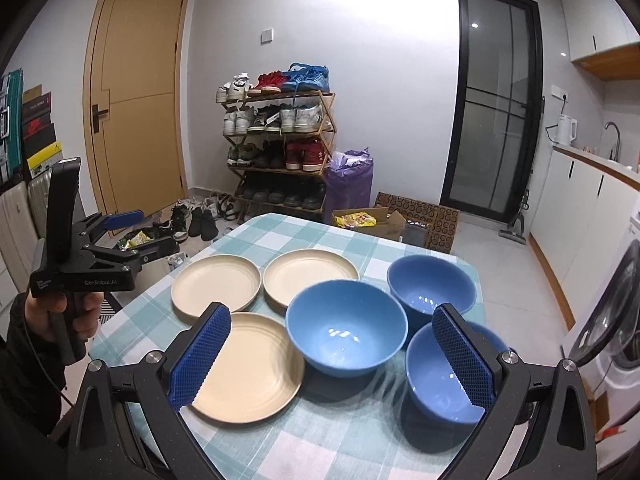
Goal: Organize plates and bowls
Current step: 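Move both grippers forward toward the largest cream plate's rim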
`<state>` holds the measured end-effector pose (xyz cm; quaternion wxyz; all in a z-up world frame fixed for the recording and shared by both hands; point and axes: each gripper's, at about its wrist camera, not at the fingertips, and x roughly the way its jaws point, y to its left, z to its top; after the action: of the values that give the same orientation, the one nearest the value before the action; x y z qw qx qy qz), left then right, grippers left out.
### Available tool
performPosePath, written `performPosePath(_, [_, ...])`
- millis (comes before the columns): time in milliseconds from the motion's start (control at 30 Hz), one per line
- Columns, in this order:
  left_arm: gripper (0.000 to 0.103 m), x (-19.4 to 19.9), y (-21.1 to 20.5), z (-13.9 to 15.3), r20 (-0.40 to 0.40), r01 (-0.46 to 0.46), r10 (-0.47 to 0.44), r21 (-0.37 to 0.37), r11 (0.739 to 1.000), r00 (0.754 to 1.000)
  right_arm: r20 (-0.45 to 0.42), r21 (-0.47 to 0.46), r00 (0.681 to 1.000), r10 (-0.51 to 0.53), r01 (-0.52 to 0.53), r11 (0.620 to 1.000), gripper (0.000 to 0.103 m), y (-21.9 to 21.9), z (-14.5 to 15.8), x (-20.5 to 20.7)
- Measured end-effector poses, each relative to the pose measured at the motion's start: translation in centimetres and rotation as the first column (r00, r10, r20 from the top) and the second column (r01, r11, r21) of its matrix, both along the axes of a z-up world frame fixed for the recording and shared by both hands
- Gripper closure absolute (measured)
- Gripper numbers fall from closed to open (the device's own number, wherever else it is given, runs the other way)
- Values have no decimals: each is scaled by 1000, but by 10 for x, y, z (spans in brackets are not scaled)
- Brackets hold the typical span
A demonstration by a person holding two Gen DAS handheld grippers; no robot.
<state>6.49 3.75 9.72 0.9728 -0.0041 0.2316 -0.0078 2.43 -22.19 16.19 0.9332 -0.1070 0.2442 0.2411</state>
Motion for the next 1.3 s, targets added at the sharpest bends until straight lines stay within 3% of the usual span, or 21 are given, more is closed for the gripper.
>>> performPosePath(333, [0, 39, 14, -3, -42, -36, 36, -1, 999, 998, -57, -4, 998, 22, -22, 1000, 0, 19, 14, 54])
performPosePath(667, [0, 80, 26, -18, -98, -41, 41, -3, 999, 994, -132, -28, 991, 26, -30, 999, 0, 40, 2, 115])
performPosePath(1033, [0, 127, 44, -13, -127, -47, 44, -14, 999, 991, -163, -15, 987, 0, -2, 1000, 0, 46, 26, 183])
performPosePath(1300, [0, 159, 45, -33, -191, -39, 31, -38, 999, 981, -259, -56, 966, -7, -8, 998, 1, 64, 3, 232])
